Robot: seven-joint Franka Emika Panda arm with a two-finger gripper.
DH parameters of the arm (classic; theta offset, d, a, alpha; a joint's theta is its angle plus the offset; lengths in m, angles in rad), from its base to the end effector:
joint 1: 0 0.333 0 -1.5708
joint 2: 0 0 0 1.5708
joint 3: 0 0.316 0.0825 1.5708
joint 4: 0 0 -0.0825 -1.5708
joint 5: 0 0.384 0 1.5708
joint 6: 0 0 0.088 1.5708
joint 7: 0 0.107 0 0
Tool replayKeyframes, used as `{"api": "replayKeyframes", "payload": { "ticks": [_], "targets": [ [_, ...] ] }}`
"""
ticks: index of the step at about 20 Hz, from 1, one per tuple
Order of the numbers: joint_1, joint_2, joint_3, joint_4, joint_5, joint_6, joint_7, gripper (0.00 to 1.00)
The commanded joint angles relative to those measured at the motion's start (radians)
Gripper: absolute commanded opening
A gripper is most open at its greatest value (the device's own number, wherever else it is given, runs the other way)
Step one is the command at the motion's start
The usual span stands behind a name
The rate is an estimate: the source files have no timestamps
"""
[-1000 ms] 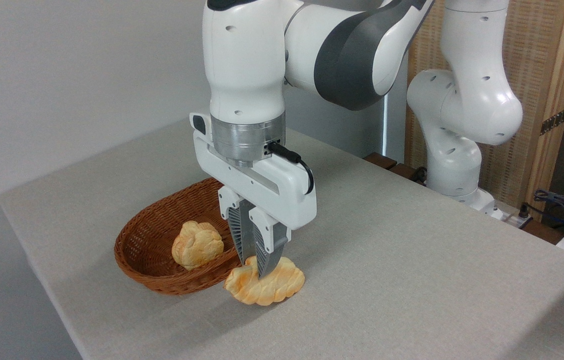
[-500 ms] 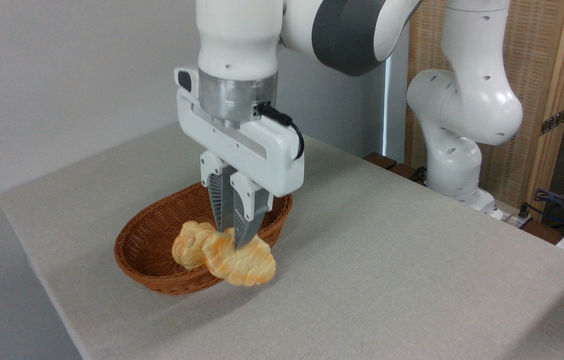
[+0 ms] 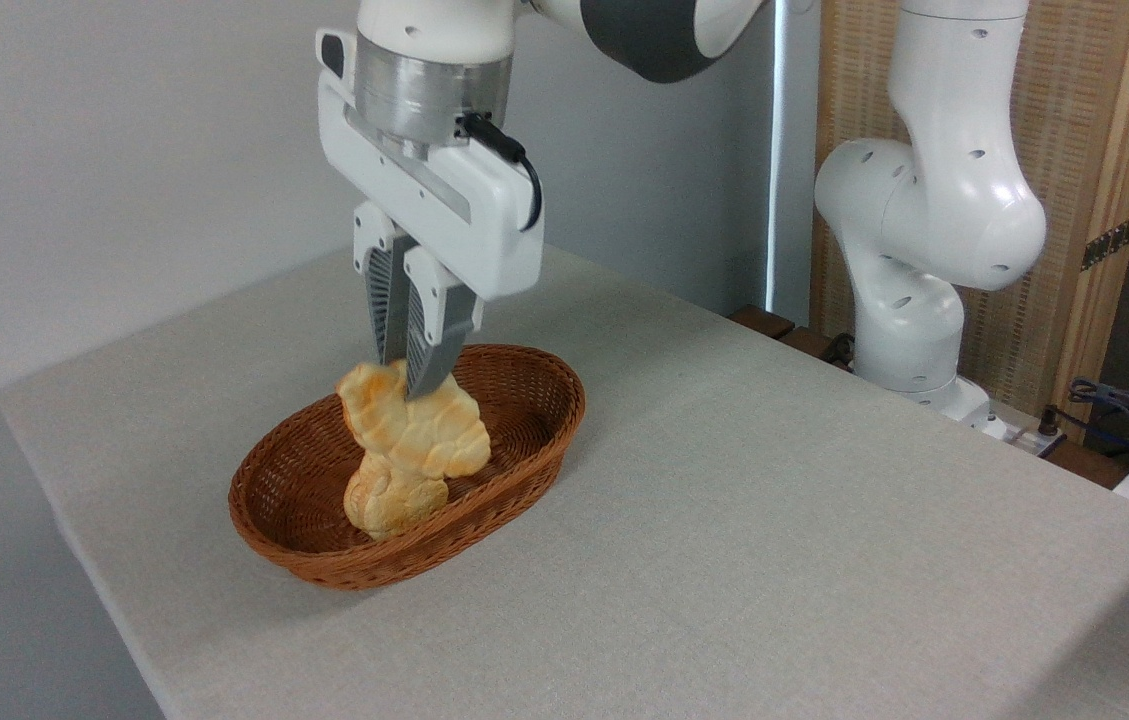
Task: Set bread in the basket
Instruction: 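Lower the loaf into the basket beside the roll and release it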
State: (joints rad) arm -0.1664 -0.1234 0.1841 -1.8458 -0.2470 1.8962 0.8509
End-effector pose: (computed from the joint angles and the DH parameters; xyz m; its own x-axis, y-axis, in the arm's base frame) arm 0.5412 -0.0032 0.5916 0.6876 -0.6597 0.3032 -0.7035 -0.7086 0.0537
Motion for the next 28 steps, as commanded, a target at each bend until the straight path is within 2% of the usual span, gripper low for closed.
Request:
{"api": "replayKeyframes", "payload": {
  "ticks": [1, 4, 8, 9, 10, 12, 13, 14, 15, 16, 24, 28],
  "targets": [
    [-0.001, -0.016, -0.05, 0.003, -0.025, -0.04, -0.042, 0.28],
    [-0.001, -0.004, -0.13, 0.002, -0.021, -0.046, -0.102, 0.28],
    [-0.001, 0.016, -0.173, 0.0, -0.015, -0.072, -0.13, 0.32],
    [-0.001, 0.022, -0.181, 0.0, -0.015, -0.087, -0.13, 0.47],
    [-0.001, 0.025, -0.181, -0.003, -0.011, -0.095, -0.128, 0.66],
    [-0.001, 0.031, -0.181, -0.007, -0.006, -0.095, -0.124, 0.77],
    [-0.001, 0.042, -0.181, -0.007, -0.006, -0.095, -0.124, 0.89],
    [-0.001, 0.045, -0.181, -0.007, -0.005, -0.095, -0.122, 0.9],
    [-0.001, 0.048, -0.183, -0.009, -0.006, -0.095, -0.124, 0.97],
    [-0.001, 0.051, -0.183, -0.01, -0.005, -0.095, -0.122, 1.0],
    [0.01, 0.068, -0.16, -0.009, 0.035, -0.075, -0.105, 1.0],
    [0.01, 0.061, -0.108, -0.001, 0.054, -0.072, -0.104, 1.0]
  ]
}}
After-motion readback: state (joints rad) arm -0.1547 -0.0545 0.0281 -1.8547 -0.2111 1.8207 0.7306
